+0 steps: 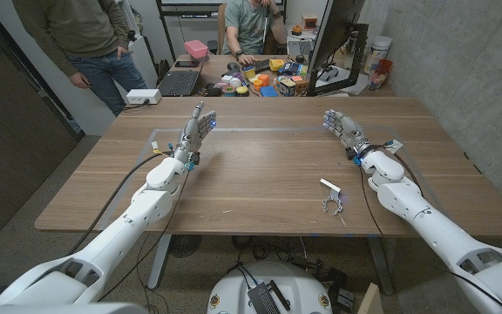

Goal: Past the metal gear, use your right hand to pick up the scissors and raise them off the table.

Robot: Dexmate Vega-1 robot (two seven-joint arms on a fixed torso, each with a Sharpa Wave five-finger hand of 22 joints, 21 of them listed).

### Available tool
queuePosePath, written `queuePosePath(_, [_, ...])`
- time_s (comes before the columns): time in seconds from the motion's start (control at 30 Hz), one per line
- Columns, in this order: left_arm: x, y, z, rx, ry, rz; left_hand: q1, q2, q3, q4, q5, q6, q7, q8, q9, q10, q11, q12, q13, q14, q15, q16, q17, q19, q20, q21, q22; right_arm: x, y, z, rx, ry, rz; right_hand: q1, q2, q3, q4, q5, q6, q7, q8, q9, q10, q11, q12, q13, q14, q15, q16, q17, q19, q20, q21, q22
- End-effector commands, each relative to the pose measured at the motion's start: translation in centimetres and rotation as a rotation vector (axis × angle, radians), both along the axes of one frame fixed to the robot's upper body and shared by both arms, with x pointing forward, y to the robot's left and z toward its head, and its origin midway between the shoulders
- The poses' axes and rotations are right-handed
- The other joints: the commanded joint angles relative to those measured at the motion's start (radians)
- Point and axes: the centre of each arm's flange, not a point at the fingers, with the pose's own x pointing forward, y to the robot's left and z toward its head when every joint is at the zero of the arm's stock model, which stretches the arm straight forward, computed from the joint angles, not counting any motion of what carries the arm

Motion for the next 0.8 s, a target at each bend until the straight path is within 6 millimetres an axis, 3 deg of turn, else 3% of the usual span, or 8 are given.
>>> queuePosePath(0.03, [1.0,-0.9,0.0,-0.026,0.023,0.046,0.01,0.0,-0.002,-0.007,0.004,0.008,-0.002,0.006,0.003,0.01,0.002,0.004,0.002,0.01,0.002,0.007,0.001,0.009,-0.04,0.004,0.001,3.3,-2.9,2.9,-0.009,0.022,-0.021,0.009,-0.003,0.007,-0.002,0.005,0.005,0.001,0.003,0.002,0.008,0.001,0.005,0.004,0.007,-0.003,0.005,0.005,0.007,-0.001,0.004,0.005])
queuePosePath(0.43, [1.3,-0.9,-0.1,-0.026,0.026,0.042,0.01,0.001,-0.003,-0.007,0.004,0.009,0.0,0.006,0.003,0.01,0.002,0.005,0.002,0.009,0.003,0.007,0.001,0.007,-0.04,0.003,0.001,2.1,-3.3,3.8,-0.038,-0.018,-0.048,0.008,-0.006,0.003,-0.002,0.007,0.004,0.0,0.002,0.002,0.008,0.003,0.005,0.004,0.015,0.002,0.008,0.005,0.01,0.001,0.004,0.006])
queuePosePath(0.8, [1.7,-0.8,0.0,-0.016,0.029,0.024,0.01,0.002,-0.004,-0.007,0.004,0.01,0.0,0.006,0.003,0.01,0.0,0.005,0.003,0.009,0.004,0.007,0.002,0.006,-0.039,0.003,0.002,-1.8,-4.8,3.0,-0.102,-0.063,-0.126,0.017,-0.017,0.001,-0.017,0.01,0.02,0.0,0.007,0.002,0.022,0.001,0.009,0.004,0.04,0.0,0.013,0.001,0.026,0.005,0.011,0.006])
